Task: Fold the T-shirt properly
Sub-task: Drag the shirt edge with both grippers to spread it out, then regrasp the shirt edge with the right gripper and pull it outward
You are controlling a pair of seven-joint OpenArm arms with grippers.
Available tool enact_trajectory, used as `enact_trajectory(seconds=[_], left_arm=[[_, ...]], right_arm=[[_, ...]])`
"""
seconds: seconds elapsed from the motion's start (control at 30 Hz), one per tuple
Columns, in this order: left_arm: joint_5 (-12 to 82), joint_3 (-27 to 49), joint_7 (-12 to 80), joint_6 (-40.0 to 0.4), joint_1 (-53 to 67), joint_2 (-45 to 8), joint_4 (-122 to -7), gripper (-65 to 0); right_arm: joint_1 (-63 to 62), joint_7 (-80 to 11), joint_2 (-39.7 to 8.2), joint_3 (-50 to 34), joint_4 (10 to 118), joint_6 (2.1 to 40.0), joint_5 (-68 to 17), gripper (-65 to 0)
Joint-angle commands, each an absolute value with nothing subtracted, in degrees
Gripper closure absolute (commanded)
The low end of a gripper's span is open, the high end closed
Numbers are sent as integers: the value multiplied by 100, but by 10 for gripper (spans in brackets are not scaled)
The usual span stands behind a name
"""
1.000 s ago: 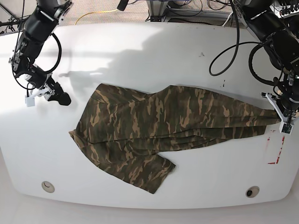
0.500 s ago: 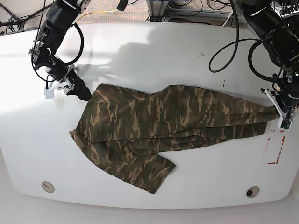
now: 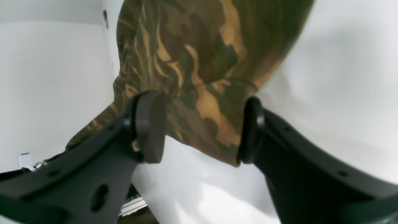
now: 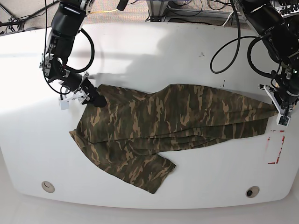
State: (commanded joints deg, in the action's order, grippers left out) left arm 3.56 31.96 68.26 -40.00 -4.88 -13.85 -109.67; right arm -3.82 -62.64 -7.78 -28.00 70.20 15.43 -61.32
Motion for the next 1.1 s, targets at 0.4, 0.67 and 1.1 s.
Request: enact_trajectory(seconds=[0.4, 0.67, 1.1], left_arm=[[347, 3187, 6826, -4000, -479, -1279, -10967, 0], [338, 3160, 6826, -4000, -479, -1262, -10967, 0], [338, 3152, 6826, -4000, -497, -1262, -10967, 0]], right_arm=[[-462, -6281, -778, -2800, 7029, 1332, -6132, -217], [-365, -6343, -760, -2800, 7618, 1042, -5930, -6], [-180, -6492, -901, -2580, 8505, 1024, -5903, 0]])
